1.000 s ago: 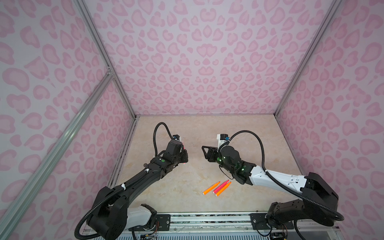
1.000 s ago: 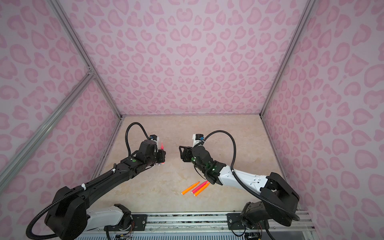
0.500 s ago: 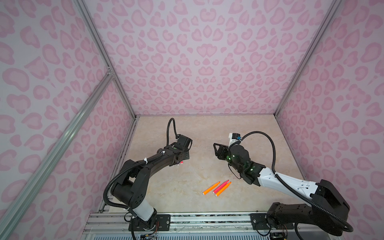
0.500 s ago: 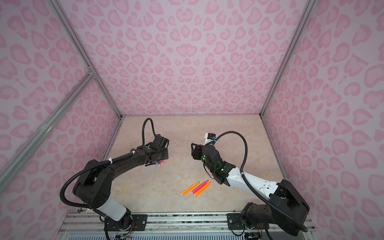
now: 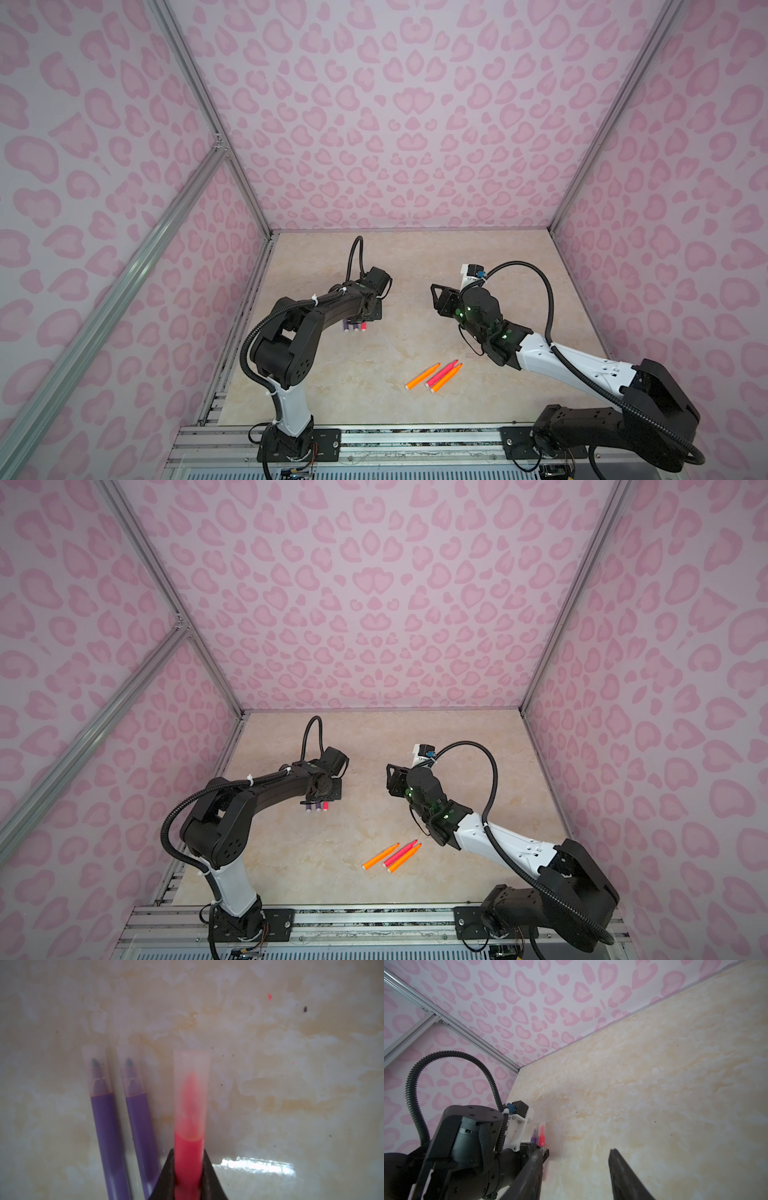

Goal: Insert the pens into the pen caps
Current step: 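Set the capped pink highlighter down with the left gripper while the right draws back, then move the left gripper over the orange highlighters and lower onto one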

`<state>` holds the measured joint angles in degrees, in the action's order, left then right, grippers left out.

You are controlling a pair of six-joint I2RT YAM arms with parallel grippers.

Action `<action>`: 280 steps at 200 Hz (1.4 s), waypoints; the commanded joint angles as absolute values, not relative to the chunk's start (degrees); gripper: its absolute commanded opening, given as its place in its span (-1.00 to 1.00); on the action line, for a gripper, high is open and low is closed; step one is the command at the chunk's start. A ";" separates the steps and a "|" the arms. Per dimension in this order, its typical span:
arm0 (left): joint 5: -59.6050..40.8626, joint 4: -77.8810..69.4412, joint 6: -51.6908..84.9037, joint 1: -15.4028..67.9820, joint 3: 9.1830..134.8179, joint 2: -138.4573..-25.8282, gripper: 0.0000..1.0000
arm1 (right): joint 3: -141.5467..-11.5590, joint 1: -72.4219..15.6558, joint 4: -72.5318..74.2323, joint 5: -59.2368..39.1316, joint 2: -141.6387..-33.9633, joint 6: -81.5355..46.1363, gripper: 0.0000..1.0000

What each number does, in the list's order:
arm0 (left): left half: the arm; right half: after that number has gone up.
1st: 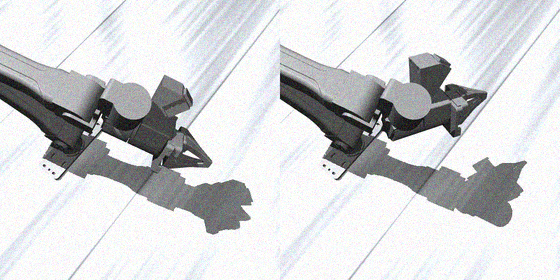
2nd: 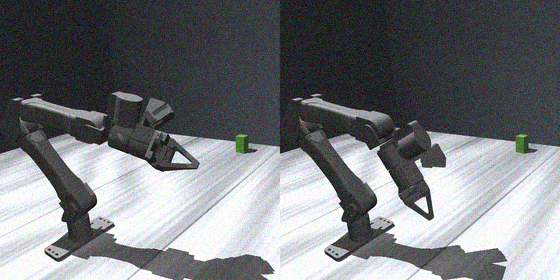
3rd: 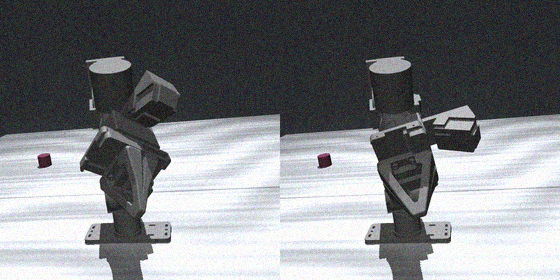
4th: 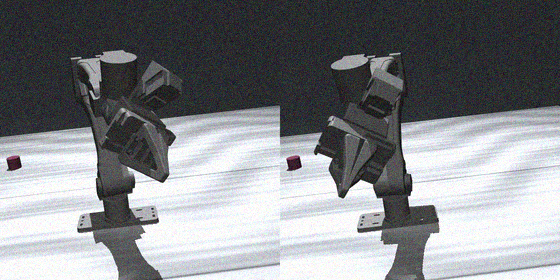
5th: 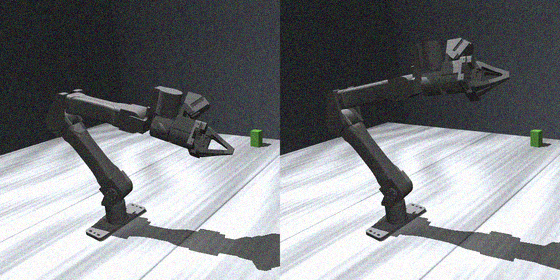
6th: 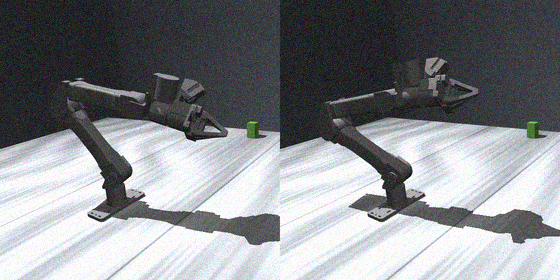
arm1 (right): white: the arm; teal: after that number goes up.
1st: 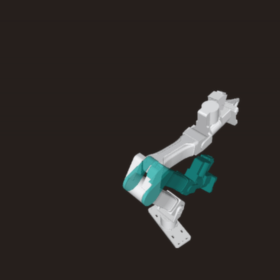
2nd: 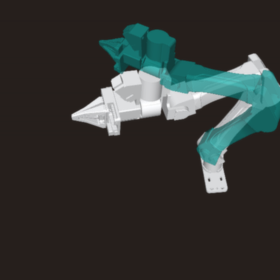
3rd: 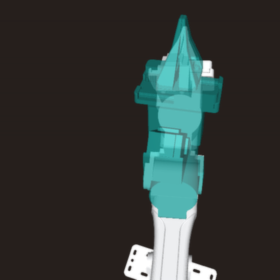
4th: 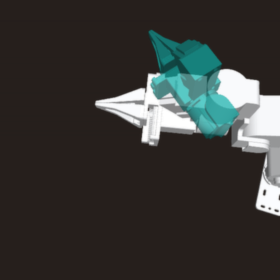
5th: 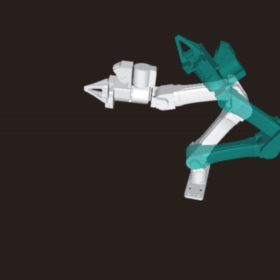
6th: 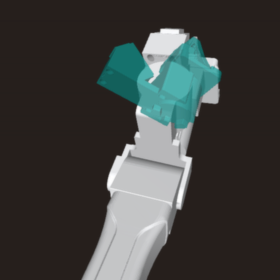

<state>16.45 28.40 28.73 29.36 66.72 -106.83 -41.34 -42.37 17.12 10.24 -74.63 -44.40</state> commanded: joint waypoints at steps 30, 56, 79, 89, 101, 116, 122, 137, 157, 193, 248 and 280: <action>14.82 31.61 27.66 29.25 69.01 -109.60 -0.69 | -41.91 -41.97 16.16 9.35 -74.95 -44.33 0.05; 14.68 31.42 27.85 29.27 68.73 -108.85 -0.43 | -41.12 -41.57 18.27 8.72 -75.36 -44.91 0.04; 15.40 31.39 27.78 29.29 68.15 -107.85 -0.29 | -42.57 -41.57 15.60 7.86 -75.15 -44.61 0.04; 15.53 31.33 27.77 29.27 68.07 -107.50 -0.20 | -42.64 -41.57 15.03 7.82 -75.14 -44.39 0.04; 14.99 30.89 27.69 29.31 67.77 -106.79 -0.19 | -41.87 -41.48 16.07 8.53 -75.19 -44.53 0.04; 13.93 28.99 26.93 29.72 66.43 -104.75 -0.15 | -40.75 -41.05 17.91 9.11 -75.08 -44.89 0.04; 14.09 28.19 26.49 30.36 65.84 -103.53 -0.12 | -40.71 -40.75 17.80 9.01 -74.93 -44.93 0.04; 16.34 26.67 24.81 32.58 64.50 -99.90 -0.06 | -41.43 -40.44 15.98 9.27 -74.01 -44.65 0.04; 18.30 23.75 21.86 36.36 62.53 -95.18 0.03 | -41.01 -39.75 13.77 10.74 -72.28 -44.54 0.04; 6.74 20.59 15.88 42.90 62.33 -93.45 0.05 | -38.75 -36.05 13.49 13.32 -69.49 -44.59 0.03; 3.55 15.35 13.71 53.62 54.09 -91.47 0.02 | -33.70 -29.56 8.69 21.64 -58.07 -42.28 0.07; 6.52 15.94 12.73 55.64 52.99 -92.86 -0.03 | -32.69 -26.35 6.80 20.45 -54.44 -42.79 0.08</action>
